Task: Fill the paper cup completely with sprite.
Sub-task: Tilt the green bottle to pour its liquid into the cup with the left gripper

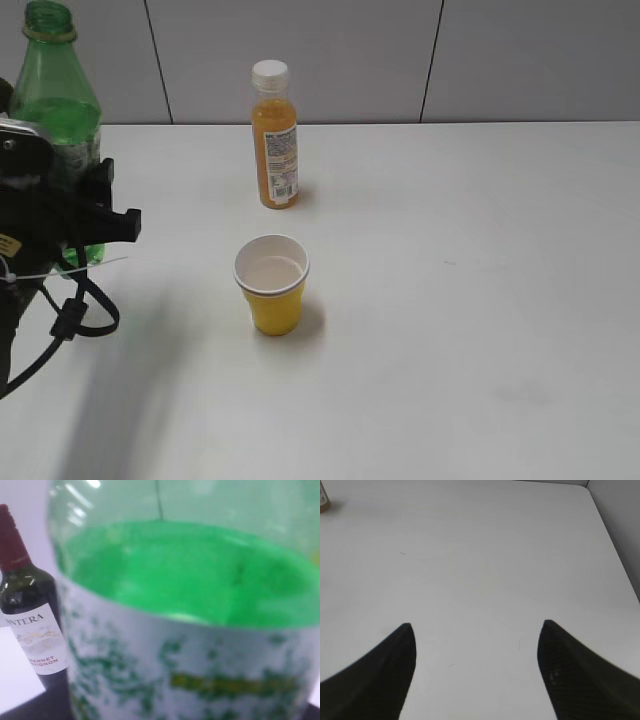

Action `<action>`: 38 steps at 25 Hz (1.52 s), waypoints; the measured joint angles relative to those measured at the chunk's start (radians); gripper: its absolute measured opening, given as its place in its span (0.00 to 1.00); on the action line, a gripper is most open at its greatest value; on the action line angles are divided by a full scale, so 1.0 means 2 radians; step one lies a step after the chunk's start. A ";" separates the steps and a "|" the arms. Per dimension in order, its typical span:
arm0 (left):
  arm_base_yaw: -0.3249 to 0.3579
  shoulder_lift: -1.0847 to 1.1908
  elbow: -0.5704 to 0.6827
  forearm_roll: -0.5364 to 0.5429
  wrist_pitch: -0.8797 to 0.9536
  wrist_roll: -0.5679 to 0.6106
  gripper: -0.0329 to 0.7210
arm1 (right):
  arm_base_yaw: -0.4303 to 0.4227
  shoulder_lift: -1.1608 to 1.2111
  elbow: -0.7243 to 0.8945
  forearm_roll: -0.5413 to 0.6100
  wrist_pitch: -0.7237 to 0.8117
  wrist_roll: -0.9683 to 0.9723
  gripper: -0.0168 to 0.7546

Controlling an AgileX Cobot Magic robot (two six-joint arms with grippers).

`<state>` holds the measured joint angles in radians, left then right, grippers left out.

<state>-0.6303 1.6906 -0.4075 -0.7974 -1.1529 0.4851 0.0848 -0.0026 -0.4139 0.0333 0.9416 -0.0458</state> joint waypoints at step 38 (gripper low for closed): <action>-0.039 0.000 0.000 -0.065 -0.002 0.342 0.64 | 0.000 0.000 0.000 0.000 0.000 0.000 0.78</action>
<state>-0.7091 1.6906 -0.4075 -0.9270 -1.1561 1.1696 0.0848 -0.0026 -0.4139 0.0333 0.9416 -0.0458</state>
